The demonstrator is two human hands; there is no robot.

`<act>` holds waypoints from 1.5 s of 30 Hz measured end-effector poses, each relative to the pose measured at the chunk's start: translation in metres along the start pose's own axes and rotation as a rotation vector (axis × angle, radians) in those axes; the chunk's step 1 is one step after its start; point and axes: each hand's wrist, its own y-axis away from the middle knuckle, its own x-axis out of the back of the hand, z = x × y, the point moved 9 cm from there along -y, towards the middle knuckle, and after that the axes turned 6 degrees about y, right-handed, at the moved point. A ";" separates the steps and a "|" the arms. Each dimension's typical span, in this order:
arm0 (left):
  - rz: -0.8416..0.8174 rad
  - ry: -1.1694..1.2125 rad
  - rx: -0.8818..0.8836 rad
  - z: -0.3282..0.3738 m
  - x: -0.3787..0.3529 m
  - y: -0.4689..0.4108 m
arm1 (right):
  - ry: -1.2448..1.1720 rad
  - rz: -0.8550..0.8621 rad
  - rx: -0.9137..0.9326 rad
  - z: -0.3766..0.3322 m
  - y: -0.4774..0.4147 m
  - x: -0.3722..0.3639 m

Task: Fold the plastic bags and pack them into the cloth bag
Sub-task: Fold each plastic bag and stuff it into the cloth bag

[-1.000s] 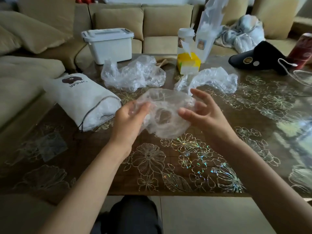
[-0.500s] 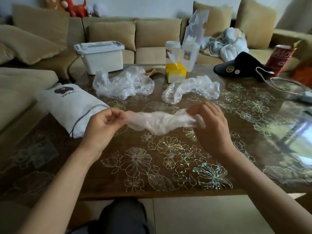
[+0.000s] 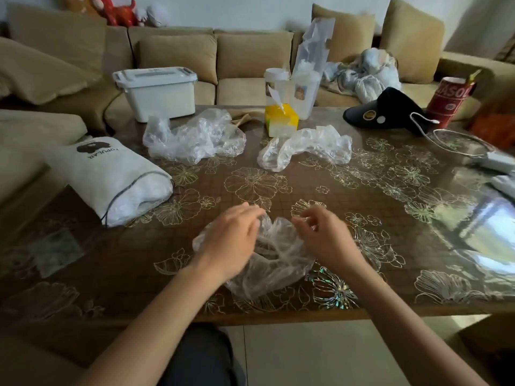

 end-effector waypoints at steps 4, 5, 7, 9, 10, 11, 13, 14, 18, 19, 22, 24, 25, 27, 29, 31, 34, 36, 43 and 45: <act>-0.238 -0.276 0.082 -0.025 -0.046 -0.007 | 0.133 0.004 -0.057 0.005 -0.003 -0.020; -0.270 -0.321 0.119 -0.035 -0.050 -0.005 | 0.093 0.063 -0.054 0.004 -0.001 -0.016; -0.294 -0.387 0.179 -0.049 -0.053 -0.001 | 0.052 0.165 -0.063 0.007 0.004 -0.006; -0.282 -0.416 0.232 -0.056 -0.051 0.001 | 0.087 0.211 -0.057 0.010 0.007 0.000; -0.274 -0.419 0.262 -0.058 -0.051 0.001 | 0.117 0.213 -0.053 0.011 0.009 0.001; -0.257 -0.419 0.296 -0.060 -0.049 0.001 | 0.144 0.215 -0.055 0.014 0.009 0.001; -0.205 -0.419 0.359 -0.061 -0.043 0.001 | 0.192 0.233 -0.090 0.022 0.007 0.008; -0.189 -0.420 0.381 -0.061 -0.041 0.002 | 0.225 0.252 -0.112 0.025 0.007 0.014; -0.083 -0.262 0.372 -0.060 -0.026 0.000 | 0.203 0.273 0.006 0.009 0.013 0.029; -0.004 -0.203 0.350 -0.060 -0.015 -0.003 | 0.160 0.202 0.138 -0.008 0.019 0.024; 0.188 -0.215 0.346 -0.070 0.023 -0.007 | 0.068 -0.172 0.437 -0.054 0.052 -0.012; 0.148 -0.254 0.469 -0.088 0.030 -0.003 | 0.110 -0.229 0.501 -0.059 0.061 -0.031; 0.111 -0.252 0.524 -0.095 0.030 0.000 | 0.162 -0.175 0.533 -0.060 0.060 -0.035; 0.094 -0.221 0.540 -0.101 0.027 0.004 | 0.218 0.001 0.591 -0.061 0.058 -0.031; 0.165 -0.154 0.498 -0.101 0.029 0.002 | 0.169 0.098 0.617 -0.056 0.056 -0.022; 0.265 -0.091 0.468 -0.099 0.037 0.003 | 0.167 0.131 0.620 -0.048 0.055 -0.014; 0.299 -0.129 0.464 -0.093 0.041 0.013 | 0.213 0.081 0.619 -0.038 0.056 -0.008; 0.271 -0.209 0.468 -0.090 0.038 0.022 | 0.274 0.015 0.618 -0.035 0.058 -0.009; 0.343 -0.325 0.332 -0.051 0.061 0.037 | 0.169 0.111 0.385 -0.040 0.055 0.030; 0.343 -0.205 0.079 -0.019 0.050 0.030 | 0.082 0.241 0.369 -0.059 0.049 0.031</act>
